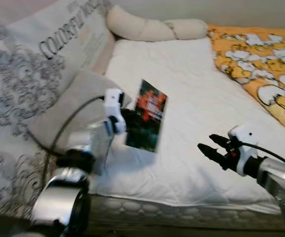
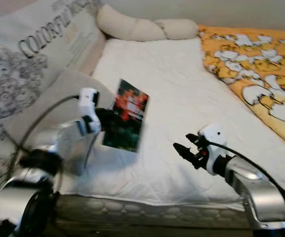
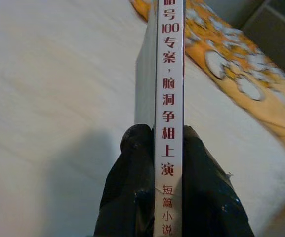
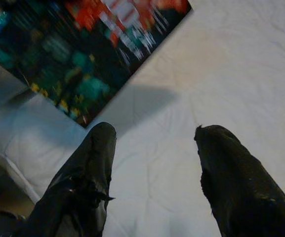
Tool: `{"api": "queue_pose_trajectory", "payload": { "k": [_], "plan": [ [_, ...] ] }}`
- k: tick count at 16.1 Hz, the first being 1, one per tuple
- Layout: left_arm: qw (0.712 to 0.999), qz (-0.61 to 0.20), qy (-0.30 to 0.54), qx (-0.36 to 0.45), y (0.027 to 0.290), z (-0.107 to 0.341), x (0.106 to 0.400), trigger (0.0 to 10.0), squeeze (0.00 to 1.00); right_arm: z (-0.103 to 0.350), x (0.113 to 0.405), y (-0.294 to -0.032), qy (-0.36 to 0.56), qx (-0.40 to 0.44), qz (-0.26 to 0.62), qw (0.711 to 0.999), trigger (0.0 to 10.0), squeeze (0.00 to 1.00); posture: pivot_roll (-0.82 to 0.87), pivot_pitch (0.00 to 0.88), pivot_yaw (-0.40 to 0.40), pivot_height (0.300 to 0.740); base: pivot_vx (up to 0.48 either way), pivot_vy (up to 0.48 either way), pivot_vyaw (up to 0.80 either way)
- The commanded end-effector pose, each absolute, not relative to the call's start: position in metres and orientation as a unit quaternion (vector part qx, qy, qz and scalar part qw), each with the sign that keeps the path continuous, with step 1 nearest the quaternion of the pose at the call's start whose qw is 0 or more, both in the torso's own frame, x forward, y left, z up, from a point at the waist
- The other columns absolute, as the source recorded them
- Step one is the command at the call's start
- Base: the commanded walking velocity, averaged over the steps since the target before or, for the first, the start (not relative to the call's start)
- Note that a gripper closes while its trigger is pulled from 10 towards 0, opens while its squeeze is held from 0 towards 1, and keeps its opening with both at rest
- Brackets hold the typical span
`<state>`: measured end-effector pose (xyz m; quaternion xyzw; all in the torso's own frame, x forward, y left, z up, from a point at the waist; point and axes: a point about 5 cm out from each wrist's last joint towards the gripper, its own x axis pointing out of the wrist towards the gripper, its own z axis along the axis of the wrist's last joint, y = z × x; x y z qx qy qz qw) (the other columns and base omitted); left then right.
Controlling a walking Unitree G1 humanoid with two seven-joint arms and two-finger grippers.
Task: Clean up the room
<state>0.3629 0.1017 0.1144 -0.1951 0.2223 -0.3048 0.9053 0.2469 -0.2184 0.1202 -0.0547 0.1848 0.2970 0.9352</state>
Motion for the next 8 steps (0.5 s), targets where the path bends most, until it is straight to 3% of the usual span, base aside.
{"api": "queue_pose_trajectory", "payload": {
  "k": [1, 7, 8],
  "plan": [
    [0.901, -0.305, 0.215, -0.222, 0.100, 0.118, 0.367, 10.0, 0.00, 0.128, 0.244, -0.221, 0.179, -0.050, 0.303, 0.935, 10.0, 0.00, -0.20, 0.000, 0.057, 0.740, 0.000, 0.000, 0.00],
    [0.919, -0.251, 0.265, -0.149, 0.090, 0.083, 0.361, 10.0, 0.00, 0.136, 0.213, -0.208, 0.218, -0.030, 0.356, 0.908, 10.0, 0.00, -0.29, 0.000, 0.044, 0.740, 0.000, 0.000, 0.00],
    [0.922, -0.241, 0.266, -0.142, 0.092, 0.080, 0.361, 10.0, 0.29, 0.138, 0.203, -0.206, 0.229, -0.024, 0.372, 0.899, 10.0, 0.00, -0.31, 0.014, 0.039, 0.740, 0.000, 0.000, 0.00]
  ]
}}
